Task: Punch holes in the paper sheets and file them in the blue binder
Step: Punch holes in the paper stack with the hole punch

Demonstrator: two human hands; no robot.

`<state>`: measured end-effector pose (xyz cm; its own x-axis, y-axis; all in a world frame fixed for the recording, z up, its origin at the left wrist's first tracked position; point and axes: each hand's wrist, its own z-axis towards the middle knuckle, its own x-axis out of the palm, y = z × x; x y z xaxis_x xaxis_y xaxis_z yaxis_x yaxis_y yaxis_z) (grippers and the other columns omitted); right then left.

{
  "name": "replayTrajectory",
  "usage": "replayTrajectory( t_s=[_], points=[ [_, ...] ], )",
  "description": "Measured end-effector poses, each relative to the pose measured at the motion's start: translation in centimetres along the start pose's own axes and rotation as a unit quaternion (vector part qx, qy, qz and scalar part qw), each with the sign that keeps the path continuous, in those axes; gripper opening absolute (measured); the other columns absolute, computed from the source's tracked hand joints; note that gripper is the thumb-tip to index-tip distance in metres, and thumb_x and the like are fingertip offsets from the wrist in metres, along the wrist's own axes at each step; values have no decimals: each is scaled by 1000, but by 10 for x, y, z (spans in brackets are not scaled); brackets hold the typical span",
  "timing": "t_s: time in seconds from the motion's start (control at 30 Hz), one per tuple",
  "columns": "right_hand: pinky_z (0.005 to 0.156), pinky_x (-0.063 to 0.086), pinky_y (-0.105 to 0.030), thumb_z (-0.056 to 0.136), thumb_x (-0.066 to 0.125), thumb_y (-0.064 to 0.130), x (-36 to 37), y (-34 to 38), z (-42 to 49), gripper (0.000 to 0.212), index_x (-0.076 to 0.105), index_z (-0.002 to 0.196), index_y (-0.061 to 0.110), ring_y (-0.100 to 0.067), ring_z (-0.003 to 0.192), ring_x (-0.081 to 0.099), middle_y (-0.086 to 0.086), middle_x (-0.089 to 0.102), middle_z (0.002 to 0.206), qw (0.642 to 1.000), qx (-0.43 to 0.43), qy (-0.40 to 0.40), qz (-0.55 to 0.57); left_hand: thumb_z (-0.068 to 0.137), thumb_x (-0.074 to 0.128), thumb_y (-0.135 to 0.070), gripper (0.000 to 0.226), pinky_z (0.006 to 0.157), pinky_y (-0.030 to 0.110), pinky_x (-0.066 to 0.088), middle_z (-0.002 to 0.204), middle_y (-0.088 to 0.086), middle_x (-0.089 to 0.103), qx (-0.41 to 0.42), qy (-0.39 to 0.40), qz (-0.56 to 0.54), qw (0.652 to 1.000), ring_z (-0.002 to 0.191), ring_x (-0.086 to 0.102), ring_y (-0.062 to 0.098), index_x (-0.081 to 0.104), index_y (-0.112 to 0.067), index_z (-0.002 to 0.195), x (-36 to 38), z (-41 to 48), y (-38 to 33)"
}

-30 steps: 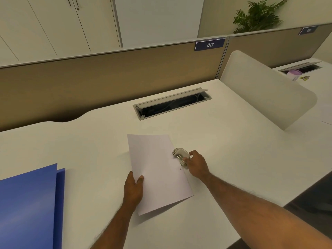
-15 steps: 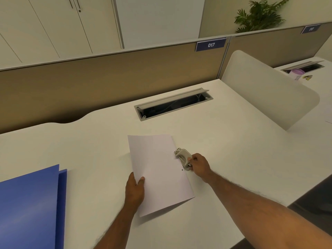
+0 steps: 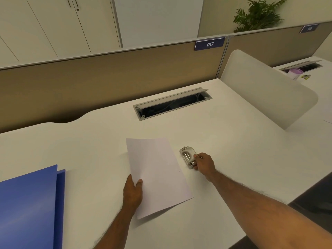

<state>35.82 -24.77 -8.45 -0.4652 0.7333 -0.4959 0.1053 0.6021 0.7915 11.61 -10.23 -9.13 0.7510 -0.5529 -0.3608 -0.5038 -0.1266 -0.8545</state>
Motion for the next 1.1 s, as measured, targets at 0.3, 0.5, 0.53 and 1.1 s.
replayTrajectory(
  t_s=[0.3, 0.5, 0.53, 1.1],
  points=[
    [73, 46, -31, 85, 60, 47, -10, 6, -3, 35, 58, 100, 15, -28, 86, 65, -7, 69, 88, 994, -38, -55, -90, 94, 50, -14, 44, 105, 50, 40, 134, 15, 54, 5, -15, -20, 1000, 120, 52, 35, 43, -6, 137, -7, 1, -9],
    [65, 39, -23, 87, 59, 33, -4, 33, -33, 9, 55, 91, 26, -3, 71, 52, 12, 56, 76, 945, -297, -29, -131, 94, 49, -14, 44, 106, 50, 40, 135, 12, 54, 12, -18, -32, 999, 121, 52, 34, 42, -9, 138, -18, 2, -17],
    [67, 41, -23, 86, 58, 34, 0, 33, -35, 7, 54, 89, 29, -5, 71, 52, 11, 57, 77, 933, -330, -9, -146, 94, 49, -14, 44, 105, 50, 41, 134, 12, 54, 16, -19, -34, 999, 120, 52, 34, 42, -9, 138, -19, 2, -17],
    [66, 50, -16, 94, 56, 23, 26, 101, -56, 16, 59, 105, 11, -15, 84, 63, -4, 69, 98, 970, -165, 167, 64, 95, 50, -14, 34, 84, 37, 48, 116, 2, 61, 138, -23, -99, 985, 103, 59, 24, 51, -18, 128, -72, 2, -82]
  ],
)
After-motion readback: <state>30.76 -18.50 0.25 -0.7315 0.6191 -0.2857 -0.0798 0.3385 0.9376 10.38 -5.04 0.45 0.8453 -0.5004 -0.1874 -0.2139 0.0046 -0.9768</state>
